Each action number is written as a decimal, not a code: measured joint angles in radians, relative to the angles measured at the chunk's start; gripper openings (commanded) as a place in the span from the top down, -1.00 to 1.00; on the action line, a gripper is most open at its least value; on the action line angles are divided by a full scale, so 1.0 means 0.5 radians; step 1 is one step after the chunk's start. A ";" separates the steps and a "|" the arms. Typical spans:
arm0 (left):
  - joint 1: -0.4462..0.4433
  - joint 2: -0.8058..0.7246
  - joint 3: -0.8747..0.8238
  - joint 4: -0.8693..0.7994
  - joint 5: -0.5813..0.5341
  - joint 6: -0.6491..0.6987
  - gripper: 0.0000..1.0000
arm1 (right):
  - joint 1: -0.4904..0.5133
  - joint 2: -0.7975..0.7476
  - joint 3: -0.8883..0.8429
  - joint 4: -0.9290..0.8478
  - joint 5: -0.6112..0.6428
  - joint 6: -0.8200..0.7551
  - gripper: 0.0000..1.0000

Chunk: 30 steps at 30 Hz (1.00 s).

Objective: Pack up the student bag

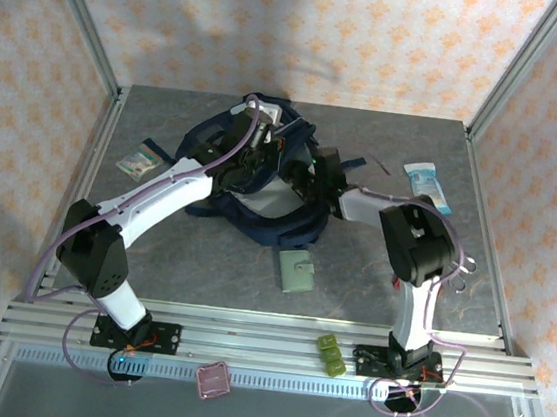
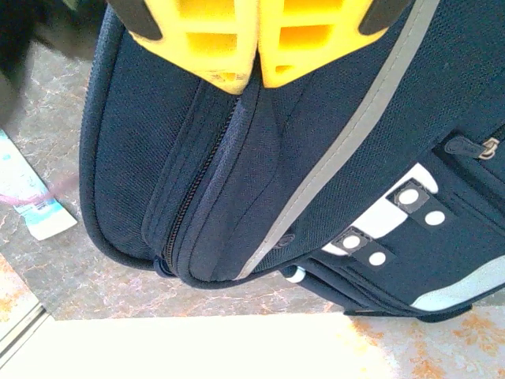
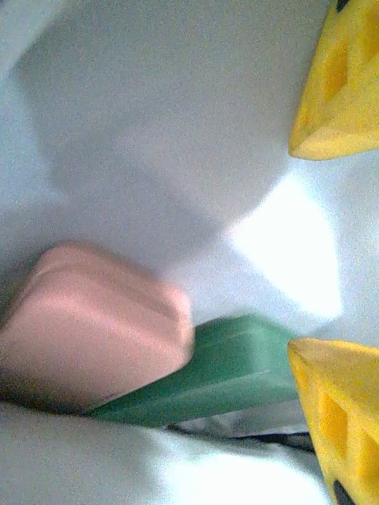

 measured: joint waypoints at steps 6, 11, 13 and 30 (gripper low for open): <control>-0.024 0.182 0.169 0.007 -0.012 -0.120 1.00 | 0.000 -0.706 -0.496 -0.127 0.150 -0.116 -0.24; -0.105 0.550 0.587 -0.037 -0.110 -0.250 1.00 | 0.000 -1.013 -0.712 -0.191 0.258 -0.145 -0.24; -0.128 0.755 0.845 -0.060 -0.140 -0.323 1.00 | 0.000 -1.063 -0.786 -0.204 0.292 -0.143 -0.24; -0.109 0.317 0.076 0.312 -0.050 -0.707 -0.57 | 0.137 -1.050 -0.848 -0.276 0.446 -0.166 -0.23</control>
